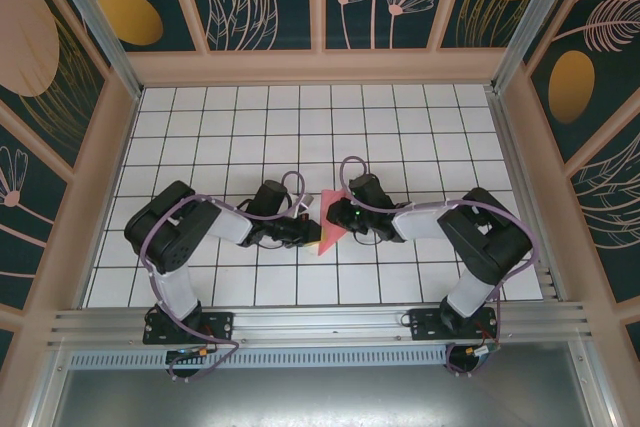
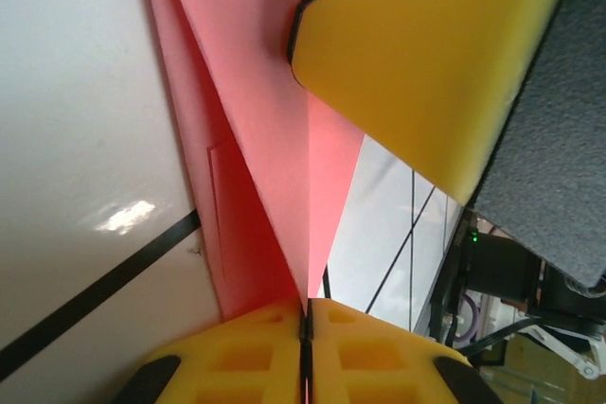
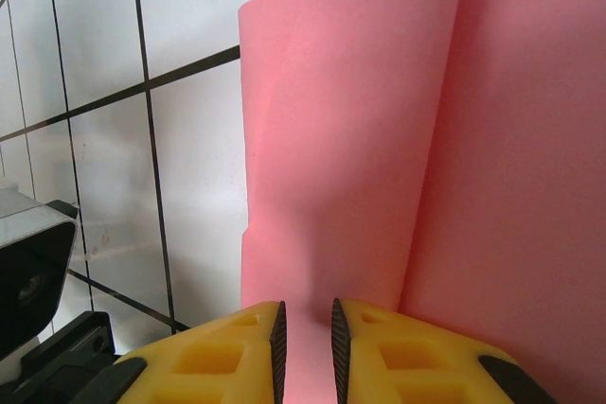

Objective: Fold a paper plane with a square sheet of paper (pick it up from the middle)

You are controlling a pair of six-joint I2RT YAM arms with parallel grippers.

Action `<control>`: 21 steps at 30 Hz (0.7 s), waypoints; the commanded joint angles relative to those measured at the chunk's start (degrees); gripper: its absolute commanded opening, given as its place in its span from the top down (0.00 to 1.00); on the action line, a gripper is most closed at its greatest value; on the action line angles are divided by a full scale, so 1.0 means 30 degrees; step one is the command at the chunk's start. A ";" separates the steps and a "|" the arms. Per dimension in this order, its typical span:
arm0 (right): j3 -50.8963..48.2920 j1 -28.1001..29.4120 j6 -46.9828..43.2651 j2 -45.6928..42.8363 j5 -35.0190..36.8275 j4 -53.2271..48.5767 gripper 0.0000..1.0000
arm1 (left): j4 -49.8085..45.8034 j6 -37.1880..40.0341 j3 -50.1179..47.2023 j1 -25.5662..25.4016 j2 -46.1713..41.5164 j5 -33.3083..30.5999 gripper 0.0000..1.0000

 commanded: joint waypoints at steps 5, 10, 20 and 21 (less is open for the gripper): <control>0.0302 -0.0107 -0.0064 0.0886 0.0507 -0.1032 0.76 | -0.1916 0.0885 -0.0771 0.0075 -0.0659 -0.1715 1.00; 0.0449 -0.0105 -0.0035 0.1110 0.0507 -0.1300 0.76 | -0.2180 0.0844 -0.1262 0.0075 -0.1169 -0.2115 0.92; 0.0442 -0.0063 0.0043 0.1043 0.0566 -0.1480 0.76 | -0.3771 0.0696 -0.1931 0.0072 -0.5415 -0.4926 0.73; 0.0449 -0.0049 0.0043 0.1068 0.0566 -0.1458 0.76 | -0.3609 0.0658 -0.1927 0.0082 -0.5587 -0.4824 0.71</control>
